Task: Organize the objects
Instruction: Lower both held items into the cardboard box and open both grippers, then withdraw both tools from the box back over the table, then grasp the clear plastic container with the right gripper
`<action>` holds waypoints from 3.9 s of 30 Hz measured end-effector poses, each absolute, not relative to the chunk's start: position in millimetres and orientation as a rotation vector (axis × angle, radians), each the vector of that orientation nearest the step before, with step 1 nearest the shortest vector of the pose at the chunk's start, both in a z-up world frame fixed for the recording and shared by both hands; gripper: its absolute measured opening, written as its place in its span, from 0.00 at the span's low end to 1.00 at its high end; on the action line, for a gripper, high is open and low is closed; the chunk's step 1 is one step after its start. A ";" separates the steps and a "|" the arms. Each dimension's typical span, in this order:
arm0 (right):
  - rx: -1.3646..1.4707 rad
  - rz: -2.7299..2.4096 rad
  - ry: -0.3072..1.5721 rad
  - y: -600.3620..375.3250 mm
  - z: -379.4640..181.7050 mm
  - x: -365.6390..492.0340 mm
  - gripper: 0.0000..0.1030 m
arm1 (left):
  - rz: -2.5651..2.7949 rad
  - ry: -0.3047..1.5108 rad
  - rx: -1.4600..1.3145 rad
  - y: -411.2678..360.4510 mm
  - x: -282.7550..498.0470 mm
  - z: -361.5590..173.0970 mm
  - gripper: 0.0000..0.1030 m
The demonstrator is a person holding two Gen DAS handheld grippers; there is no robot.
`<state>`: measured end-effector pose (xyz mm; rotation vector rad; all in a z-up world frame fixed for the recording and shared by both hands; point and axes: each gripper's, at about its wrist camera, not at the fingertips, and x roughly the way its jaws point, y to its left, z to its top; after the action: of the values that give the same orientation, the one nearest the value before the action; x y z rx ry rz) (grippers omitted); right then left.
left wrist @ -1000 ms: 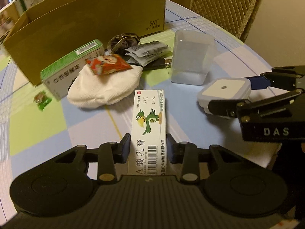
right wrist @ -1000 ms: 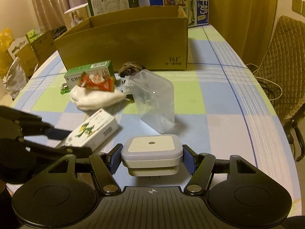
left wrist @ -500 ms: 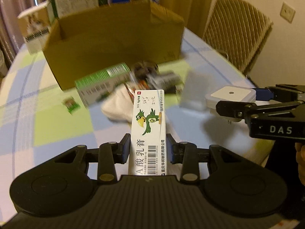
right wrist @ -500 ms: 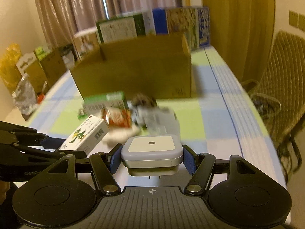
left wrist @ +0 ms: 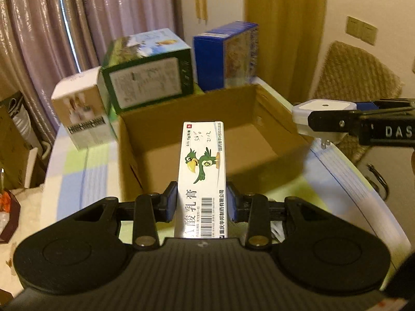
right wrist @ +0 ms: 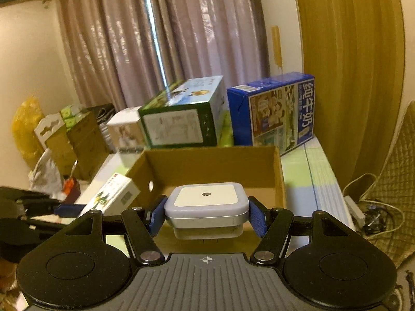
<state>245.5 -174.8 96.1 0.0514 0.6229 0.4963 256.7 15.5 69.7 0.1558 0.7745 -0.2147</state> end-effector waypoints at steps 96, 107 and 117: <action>0.212 0.353 0.893 -245.9 -21.1 117.5 0.98 | -0.038 0.875 -0.076 44.6 115.9 -28.4 0.97; 0.301 0.221 0.917 -219.5 -59.9 152.7 0.88 | -0.036 0.904 -0.095 48.1 144.6 -50.0 0.97; 0.101 0.186 0.844 -196.9 -81.7 171.3 0.59 | -0.035 0.918 -0.127 58.7 159.8 -66.0 0.97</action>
<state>171.3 -196.9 -81.7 0.1010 0.8436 0.1861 159.8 58.7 -66.0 -0.1272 0.9184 -0.0346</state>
